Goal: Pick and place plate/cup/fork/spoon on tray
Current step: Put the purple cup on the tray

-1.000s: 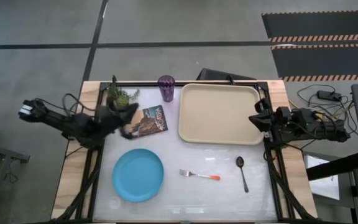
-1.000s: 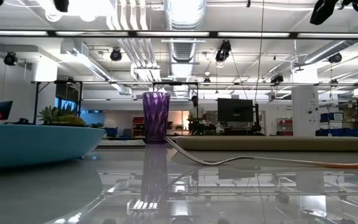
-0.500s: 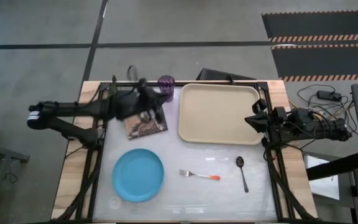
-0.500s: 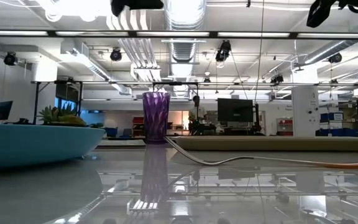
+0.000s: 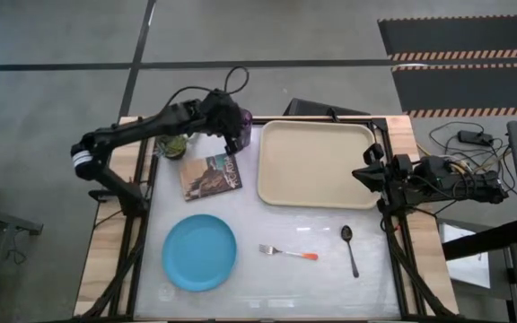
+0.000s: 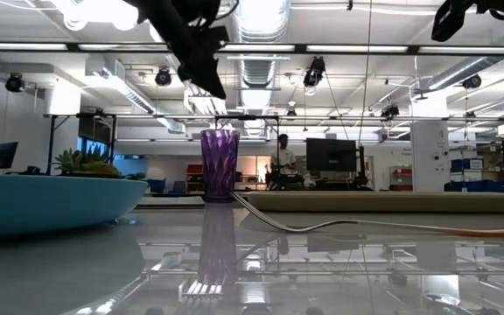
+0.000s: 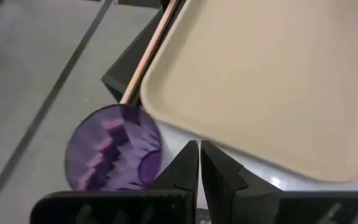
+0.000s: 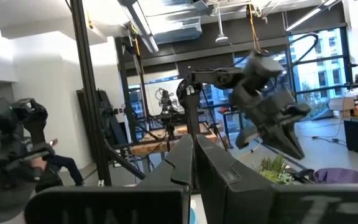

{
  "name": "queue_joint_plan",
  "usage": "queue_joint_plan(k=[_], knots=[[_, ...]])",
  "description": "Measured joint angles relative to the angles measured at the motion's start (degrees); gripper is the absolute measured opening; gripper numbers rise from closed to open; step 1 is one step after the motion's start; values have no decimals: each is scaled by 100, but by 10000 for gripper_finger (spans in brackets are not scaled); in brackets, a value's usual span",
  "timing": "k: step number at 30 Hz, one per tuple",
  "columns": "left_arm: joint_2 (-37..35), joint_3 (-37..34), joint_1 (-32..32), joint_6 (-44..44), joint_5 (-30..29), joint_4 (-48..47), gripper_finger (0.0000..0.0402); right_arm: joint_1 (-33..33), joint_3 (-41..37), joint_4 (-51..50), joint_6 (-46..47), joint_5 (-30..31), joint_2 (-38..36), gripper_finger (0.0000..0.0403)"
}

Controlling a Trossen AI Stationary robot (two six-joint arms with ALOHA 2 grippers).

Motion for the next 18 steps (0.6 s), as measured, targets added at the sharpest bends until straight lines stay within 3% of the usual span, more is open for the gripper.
queue_joint_plan(k=[8, 18], knots=[[290, 164, 218, 500, 169, -273, 17, 0, 2, -35, 2, 0, 0, 9], [296, 124, 308, 669, 203, -173, 138, 0, 2, -142, -46, 2, -2, 9]])
